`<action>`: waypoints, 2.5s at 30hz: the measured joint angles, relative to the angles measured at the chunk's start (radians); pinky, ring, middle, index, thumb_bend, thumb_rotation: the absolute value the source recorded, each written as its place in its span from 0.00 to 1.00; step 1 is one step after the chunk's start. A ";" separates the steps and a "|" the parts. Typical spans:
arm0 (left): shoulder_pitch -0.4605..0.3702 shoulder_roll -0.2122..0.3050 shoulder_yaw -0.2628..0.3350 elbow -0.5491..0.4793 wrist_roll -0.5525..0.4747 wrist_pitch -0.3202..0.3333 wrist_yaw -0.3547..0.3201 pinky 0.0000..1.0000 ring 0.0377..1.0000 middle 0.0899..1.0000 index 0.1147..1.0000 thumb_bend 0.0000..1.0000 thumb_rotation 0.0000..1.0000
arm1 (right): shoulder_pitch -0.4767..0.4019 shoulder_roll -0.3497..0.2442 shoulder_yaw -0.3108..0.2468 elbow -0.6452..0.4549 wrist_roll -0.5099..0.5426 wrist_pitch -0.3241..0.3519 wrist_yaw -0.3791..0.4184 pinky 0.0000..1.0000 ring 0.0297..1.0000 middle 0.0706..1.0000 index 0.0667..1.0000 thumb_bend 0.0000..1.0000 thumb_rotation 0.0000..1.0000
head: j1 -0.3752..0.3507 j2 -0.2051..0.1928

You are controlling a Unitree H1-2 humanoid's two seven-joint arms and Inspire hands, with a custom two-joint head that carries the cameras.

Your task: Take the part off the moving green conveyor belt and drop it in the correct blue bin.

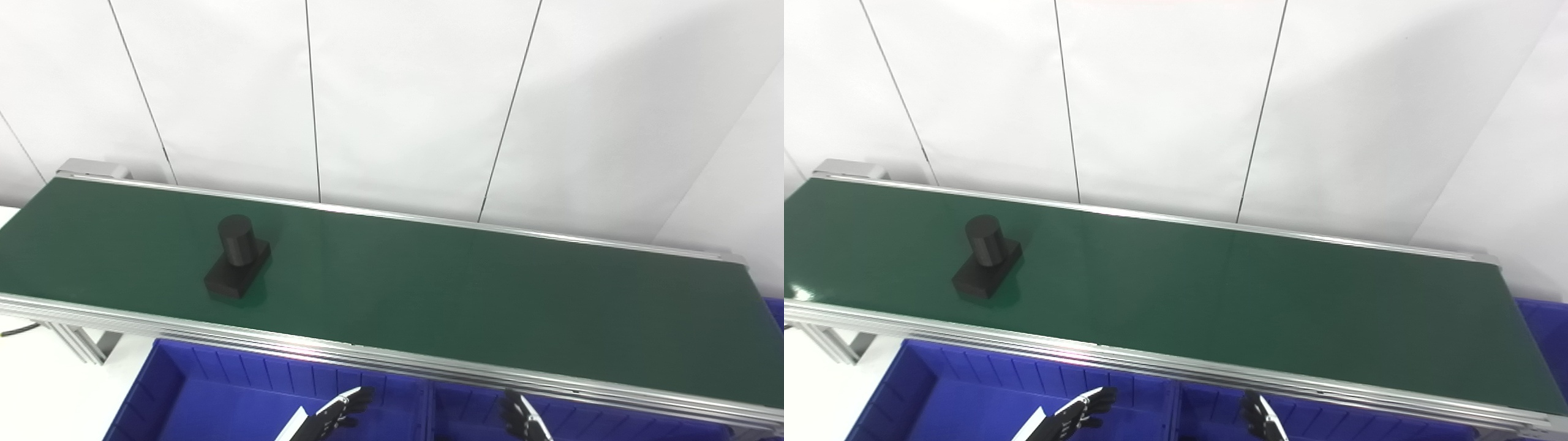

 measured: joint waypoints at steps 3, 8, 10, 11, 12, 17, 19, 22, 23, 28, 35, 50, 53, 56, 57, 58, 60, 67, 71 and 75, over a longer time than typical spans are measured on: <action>-0.001 -0.001 -0.005 0.000 0.001 0.000 0.001 0.82 0.88 0.88 0.87 0.98 0.44 | 0.003 -0.003 -0.014 -0.059 0.014 -0.001 0.005 0.82 0.84 0.85 0.88 1.00 0.41 | 0.000 0.000; -0.002 -0.007 -0.012 0.007 0.001 0.000 0.009 0.83 0.88 0.89 0.87 0.99 0.46 | 0.007 -0.009 -0.051 -0.157 0.028 -0.002 0.018 0.79 0.82 0.84 0.88 1.00 0.45 | 0.009 0.003; -0.002 -0.007 -0.019 0.010 0.004 0.000 0.016 0.82 0.88 0.88 0.87 0.99 0.47 | 0.004 -0.008 -0.070 -0.183 0.013 -0.002 0.019 0.76 0.80 0.82 0.86 1.00 0.46 | 0.012 0.003; -0.003 -0.007 -0.022 0.011 0.007 0.000 0.026 0.82 0.88 0.88 0.87 0.99 0.48 | -0.002 -0.008 -0.079 -0.193 0.006 -0.002 0.018 0.76 0.81 0.83 0.86 1.00 0.45 | 0.017 0.003; -0.004 -0.007 -0.026 0.013 0.010 0.000 0.033 0.82 0.88 0.88 0.87 0.99 0.48 | -0.009 -0.008 -0.087 -0.203 0.007 -0.002 0.021 0.76 0.81 0.83 0.87 1.00 0.46 | 0.020 0.002; -0.019 -0.007 -0.037 0.016 0.015 0.000 0.056 0.82 0.87 0.88 0.86 0.98 0.49 | -0.078 0.004 -0.132 -0.232 0.002 -0.002 0.081 0.78 0.84 0.85 0.89 0.98 0.48 | 0.028 0.000; -0.021 -0.007 -0.039 0.017 0.016 0.000 0.067 0.82 0.87 0.87 0.86 0.97 0.50 | -0.103 0.014 -0.149 -0.247 -0.009 -0.002 0.100 0.77 0.83 0.85 0.88 0.95 0.50 | 0.028 0.000; -0.022 -0.006 -0.046 0.017 0.016 0.000 0.072 0.82 0.87 0.87 0.86 0.97 0.50 | -0.146 0.026 -0.173 -0.254 -0.041 0.002 0.141 0.77 0.82 0.84 0.88 0.88 0.47 | 0.026 -0.001; -0.023 -0.006 -0.050 0.017 0.016 0.000 0.074 0.82 0.87 0.87 0.86 0.96 0.50 | -0.164 0.027 -0.179 -0.254 -0.045 0.009 0.157 0.77 0.82 0.84 0.88 0.86 0.45 | 0.026 -0.002; -0.024 -0.001 -0.063 0.018 0.017 0.000 0.076 0.82 0.87 0.87 0.85 0.95 0.49 | -0.257 0.040 -0.195 -0.256 -0.069 0.117 0.241 0.77 0.81 0.84 0.88 0.84 0.43 | 0.015 -0.003; -0.026 0.002 -0.077 0.018 0.023 0.000 0.096 0.81 0.87 0.87 0.86 0.96 0.49 | -0.369 0.076 -0.194 -0.200 -0.134 0.236 0.313 0.76 0.82 0.85 0.88 0.86 0.47 | 0.006 -0.003; -0.032 0.006 -0.088 0.021 0.024 0.000 0.098 0.82 0.87 0.87 0.84 0.96 0.48 | -0.561 0.149 -0.169 -0.010 -0.267 0.295 0.340 0.83 0.88 0.85 0.90 0.89 0.52 | 0.005 -0.002; -0.032 0.006 -0.090 0.021 0.024 0.000 0.098 0.81 0.87 0.87 0.84 0.96 0.47 | -0.594 0.159 -0.153 0.029 -0.292 0.315 0.343 0.76 0.83 0.85 0.90 0.88 0.53 | 0.005 -0.003; -0.032 0.006 -0.094 0.020 0.027 0.000 0.100 0.81 0.87 0.87 0.84 0.97 0.48 | -0.636 0.166 -0.143 0.101 -0.305 0.315 0.345 0.75 0.83 0.87 0.90 0.88 0.52 | 0.003 -0.006; -0.032 0.006 -0.095 0.021 0.028 0.000 0.101 0.81 0.87 0.87 0.84 0.97 0.48 | -0.650 0.169 -0.141 0.120 -0.306 0.316 0.346 0.75 0.83 0.87 0.90 0.88 0.52 | 0.003 -0.008; -0.032 0.006 -0.097 0.021 0.032 0.000 0.104 0.80 0.86 0.87 0.84 0.96 0.48 | -0.663 0.172 -0.138 0.140 -0.309 0.316 0.346 0.77 0.84 0.87 0.90 0.88 0.53 | 0.003 -0.011; -0.032 0.007 -0.105 0.021 0.044 0.000 0.119 0.79 0.86 0.87 0.84 0.96 0.48 | -0.690 0.181 -0.131 0.176 -0.316 0.316 0.344 0.76 0.82 0.87 0.90 0.88 0.54 | 0.003 -0.011; -0.032 0.007 -0.137 0.020 0.052 0.000 0.159 0.77 0.85 0.86 0.82 0.98 0.49 | -0.788 0.221 -0.100 0.354 -0.350 0.316 0.329 0.70 0.81 0.87 0.89 0.90 0.55 | 0.005 -0.011; -0.032 0.010 -0.141 0.021 0.052 0.000 0.163 0.78 0.85 0.86 0.84 0.99 0.50 | -0.834 0.248 -0.095 0.427 -0.354 0.315 0.310 0.69 0.80 0.86 0.88 0.91 0.52 | 0.008 -0.009; -0.032 0.014 -0.145 0.020 0.054 0.000 0.164 0.76 0.84 0.86 0.84 1.00 0.51 | -0.879 0.278 -0.097 0.517 -0.347 0.313 0.287 0.69 0.79 0.85 0.88 0.90 0.53 | 0.018 -0.006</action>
